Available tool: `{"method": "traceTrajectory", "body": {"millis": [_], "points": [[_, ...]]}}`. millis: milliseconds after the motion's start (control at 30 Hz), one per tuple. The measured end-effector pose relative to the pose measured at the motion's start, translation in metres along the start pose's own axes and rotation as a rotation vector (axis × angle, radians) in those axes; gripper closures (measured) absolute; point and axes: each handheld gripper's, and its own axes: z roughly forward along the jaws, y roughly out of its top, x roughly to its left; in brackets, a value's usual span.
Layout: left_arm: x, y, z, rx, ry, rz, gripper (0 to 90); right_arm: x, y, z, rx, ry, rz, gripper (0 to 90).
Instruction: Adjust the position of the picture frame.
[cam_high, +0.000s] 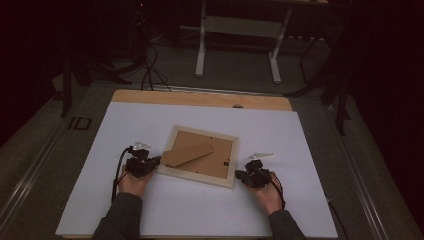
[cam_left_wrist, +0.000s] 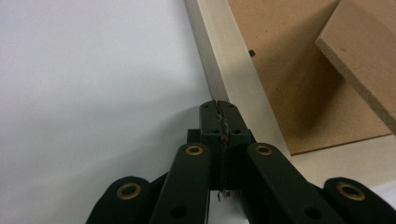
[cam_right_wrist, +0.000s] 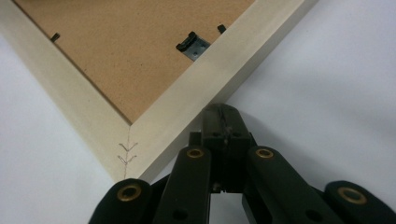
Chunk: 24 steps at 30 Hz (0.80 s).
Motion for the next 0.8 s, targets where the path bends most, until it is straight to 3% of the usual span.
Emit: {"method": "traceTrajectory", "body": {"millis": [267,467,800], "points": [[-0.002,-0.005,-0.006,0.012,-0.01,0.007,90.0,-0.007,0.005,0.004,-0.019,0.003,0.012,90.0],[-0.003,-0.008,-0.009,0.011,0.002,0.015,90.0,-0.003,0.008,0.008,-0.031,-0.047,-0.028,90.0],[-0.007,-0.012,-0.012,0.012,-0.008,0.031,90.0,-0.011,0.007,0.01,-0.057,-0.013,-0.01,90.0]]}}
